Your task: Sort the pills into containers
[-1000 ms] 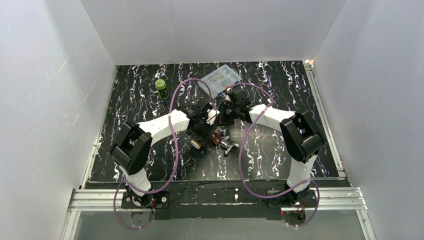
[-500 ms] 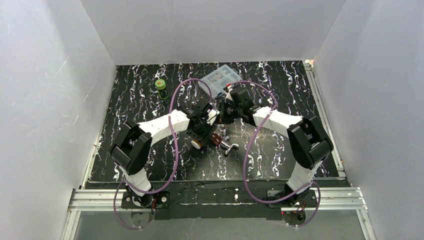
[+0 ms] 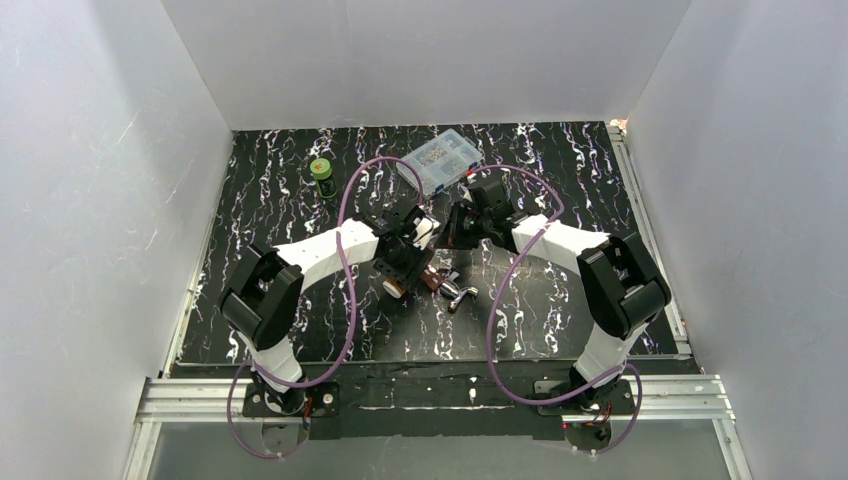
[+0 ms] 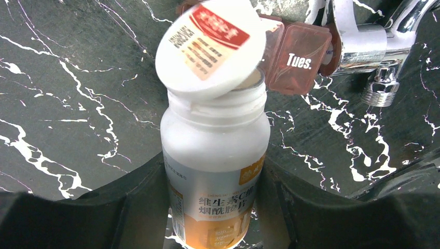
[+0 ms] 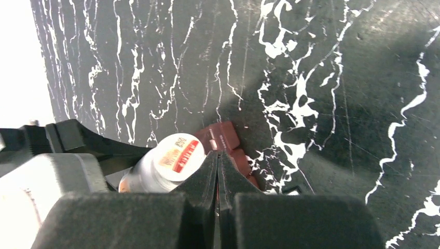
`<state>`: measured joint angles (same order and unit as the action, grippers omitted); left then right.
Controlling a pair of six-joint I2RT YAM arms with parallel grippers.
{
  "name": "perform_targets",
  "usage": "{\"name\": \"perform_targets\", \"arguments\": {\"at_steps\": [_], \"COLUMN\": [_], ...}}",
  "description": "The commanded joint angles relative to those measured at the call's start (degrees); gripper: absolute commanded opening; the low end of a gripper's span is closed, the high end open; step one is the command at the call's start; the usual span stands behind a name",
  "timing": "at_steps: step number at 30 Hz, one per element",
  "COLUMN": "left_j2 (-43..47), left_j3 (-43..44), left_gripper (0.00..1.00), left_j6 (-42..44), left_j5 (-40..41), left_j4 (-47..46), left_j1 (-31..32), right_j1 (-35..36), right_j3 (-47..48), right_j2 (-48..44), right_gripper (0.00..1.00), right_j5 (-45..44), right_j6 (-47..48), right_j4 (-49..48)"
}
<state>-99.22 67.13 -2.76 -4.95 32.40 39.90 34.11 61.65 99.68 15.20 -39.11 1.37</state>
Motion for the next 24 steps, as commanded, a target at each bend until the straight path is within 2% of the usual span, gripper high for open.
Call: {"name": "perform_targets", "arguments": {"at_steps": [1,17,24], "left_j2": [3.0,-2.0,-2.2], "left_j3": [1.5,7.0,5.6], "left_gripper": [0.00,0.00,0.00], "left_j6": [0.7,2.2,2.5], "left_j5": [-0.5,2.3,2.7], "left_j4": [1.7,4.6,5.4], "left_j1": [-0.3,-0.1,0.5], "right_j1": [-0.8,-3.7,-3.8], "right_j3": [-1.0,-1.6,-1.2], "right_j2": [-3.0,-1.1,-0.5], "right_gripper": [0.03,0.03,0.03], "right_j5": [-0.7,2.2,2.7], "right_j6": [-0.6,-2.5,-2.6], "right_j4": [-3.0,-4.1,-4.0]}}
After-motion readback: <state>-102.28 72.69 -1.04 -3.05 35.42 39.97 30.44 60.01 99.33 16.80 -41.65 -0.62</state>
